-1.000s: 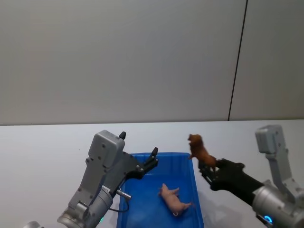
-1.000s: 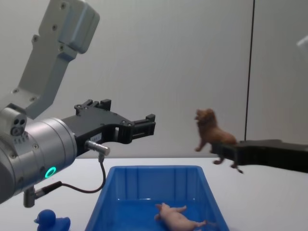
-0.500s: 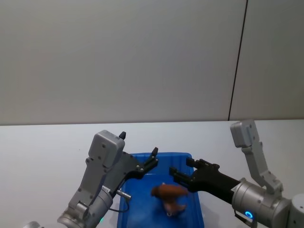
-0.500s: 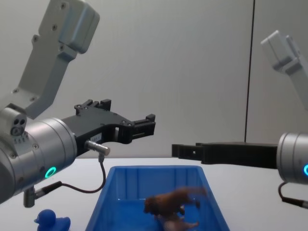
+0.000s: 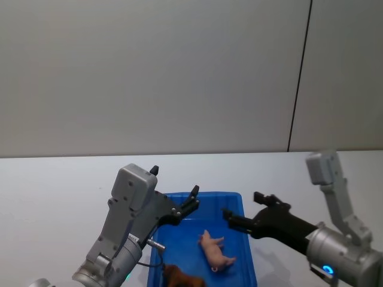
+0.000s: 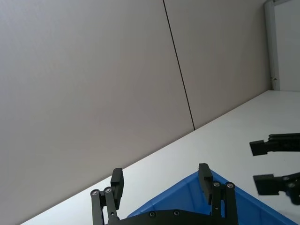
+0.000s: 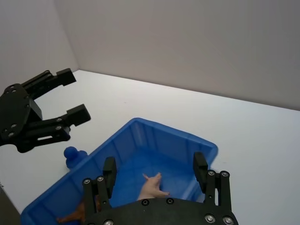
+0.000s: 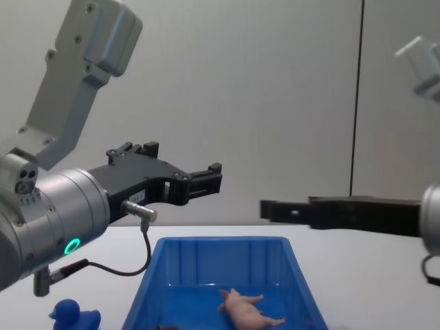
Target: Pick up the two dolls from the table and place them into the box.
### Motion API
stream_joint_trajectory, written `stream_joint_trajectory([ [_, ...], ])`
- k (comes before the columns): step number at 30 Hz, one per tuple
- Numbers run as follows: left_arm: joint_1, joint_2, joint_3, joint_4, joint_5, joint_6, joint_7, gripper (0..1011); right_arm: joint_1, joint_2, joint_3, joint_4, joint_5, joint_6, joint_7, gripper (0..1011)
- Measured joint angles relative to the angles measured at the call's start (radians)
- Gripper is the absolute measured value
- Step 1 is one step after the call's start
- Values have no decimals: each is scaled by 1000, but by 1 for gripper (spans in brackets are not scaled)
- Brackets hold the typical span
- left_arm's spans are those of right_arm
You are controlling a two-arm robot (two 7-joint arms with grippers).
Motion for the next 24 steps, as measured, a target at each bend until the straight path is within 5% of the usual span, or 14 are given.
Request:
stream_joint_trajectory([
  [24,1,1,-1,0,3,2,0,1001,-120,136,80,-82,56,-67,-63,1001],
])
